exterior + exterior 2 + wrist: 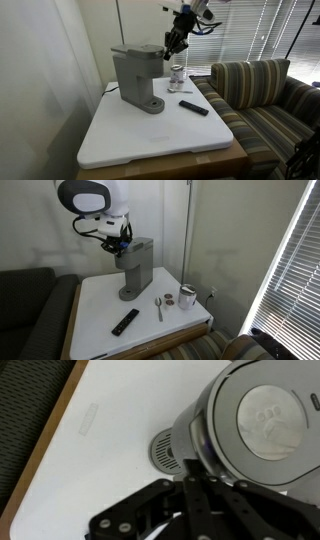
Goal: Open the coffee machine
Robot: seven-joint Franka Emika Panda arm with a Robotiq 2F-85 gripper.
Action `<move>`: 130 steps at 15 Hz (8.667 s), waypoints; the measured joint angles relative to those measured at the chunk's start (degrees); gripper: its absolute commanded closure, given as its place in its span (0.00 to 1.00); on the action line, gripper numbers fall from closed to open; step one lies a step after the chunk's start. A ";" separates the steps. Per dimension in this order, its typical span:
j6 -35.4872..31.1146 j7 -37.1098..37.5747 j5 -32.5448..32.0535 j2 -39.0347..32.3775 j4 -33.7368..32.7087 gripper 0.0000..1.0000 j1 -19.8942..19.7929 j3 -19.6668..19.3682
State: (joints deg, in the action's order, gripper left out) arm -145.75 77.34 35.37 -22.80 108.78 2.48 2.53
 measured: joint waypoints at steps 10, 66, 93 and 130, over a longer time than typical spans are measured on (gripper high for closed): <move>-4.48 -8.73 12.91 0.77 2.89 1.00 -0.17 0.64; -2.25 -15.10 17.62 4.73 0.85 1.00 -0.20 -1.70; 2.94 -11.52 0.18 6.62 0.97 1.00 1.73 -1.39; 13.47 -5.55 -16.51 -0.21 -15.49 1.00 1.88 -2.06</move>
State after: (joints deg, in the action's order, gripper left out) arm -132.27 71.80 18.85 -23.01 93.29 4.36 0.47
